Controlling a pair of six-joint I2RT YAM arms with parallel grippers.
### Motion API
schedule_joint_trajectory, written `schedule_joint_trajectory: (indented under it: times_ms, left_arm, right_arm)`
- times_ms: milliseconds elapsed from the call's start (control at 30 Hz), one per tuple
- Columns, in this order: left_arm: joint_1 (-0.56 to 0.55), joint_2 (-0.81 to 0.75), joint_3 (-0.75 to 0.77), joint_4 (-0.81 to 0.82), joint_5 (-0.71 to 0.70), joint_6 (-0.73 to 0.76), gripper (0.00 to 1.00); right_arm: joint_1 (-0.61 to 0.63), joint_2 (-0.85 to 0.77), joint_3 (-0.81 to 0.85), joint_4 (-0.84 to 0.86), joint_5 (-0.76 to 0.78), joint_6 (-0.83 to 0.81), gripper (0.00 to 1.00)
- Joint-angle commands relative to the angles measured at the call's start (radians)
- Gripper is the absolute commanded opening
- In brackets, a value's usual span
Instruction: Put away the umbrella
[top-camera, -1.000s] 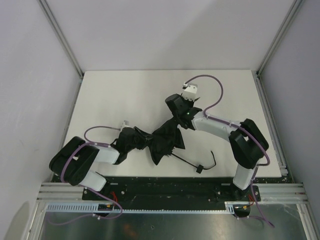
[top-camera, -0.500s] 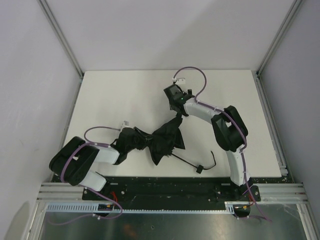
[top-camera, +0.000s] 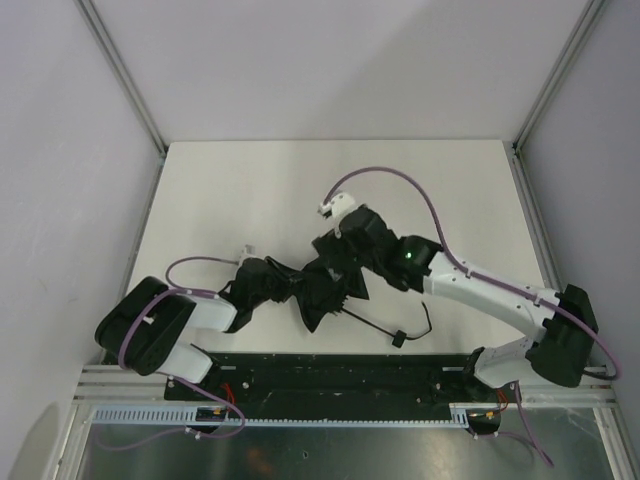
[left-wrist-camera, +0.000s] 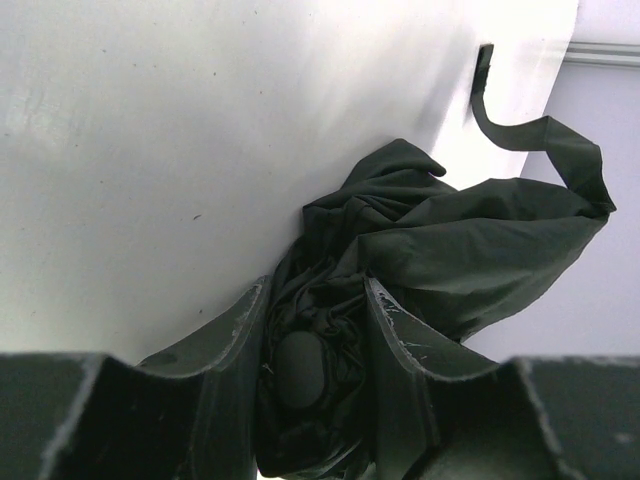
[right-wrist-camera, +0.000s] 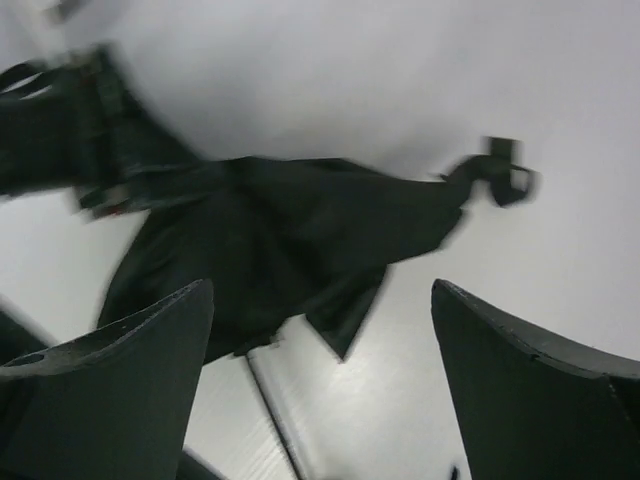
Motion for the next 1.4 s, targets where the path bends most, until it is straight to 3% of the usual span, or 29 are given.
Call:
schedule_joint_trajectory:
  times_ms: [0, 167, 333, 967, 1033, 1267, 1367]
  left_arm:
    - [-0.009, -0.029, -0.023, -0.057, -0.055, 0.019, 0.0]
    - [-0.009, -0.045, -0.02, -0.089, -0.057, 0.004, 0.0]
    - [-0.009, -0.044, -0.007, -0.116, -0.054, -0.011, 0.0]
    - [0.015, -0.031, 0.112, -0.403, 0.05, -0.074, 0.0]
    - [0.03, -0.028, 0.118, -0.422, 0.069, -0.071, 0.0]
    - [0.056, -0.007, 0.165, -0.46, 0.125, -0.062, 0.0]
    - [0.059, 0.001, 0.181, -0.463, 0.145, -0.062, 0.0]
  right_arm:
    - [0.076, -0.015, -0.086, 0.125, -0.273, -0.116, 0.92]
    - [0.183, 0.091, -0.104, 0.209, -0.279, -0.22, 0.89]
    - [0.249, 0.225, -0.105, 0.274, -0.148, -0.315, 0.86]
    - [0.227, 0.505, -0.151, 0.302, 0.094, -0.409, 0.78]
    - [0.218, 0.524, -0.151, 0.299, 0.092, -0.406, 0.71]
    - [0.155, 0.535, -0.124, 0.248, -0.051, -0.413, 0.15]
    - [0.142, 0.556, -0.1, 0.205, -0.098, -0.414, 0.05]
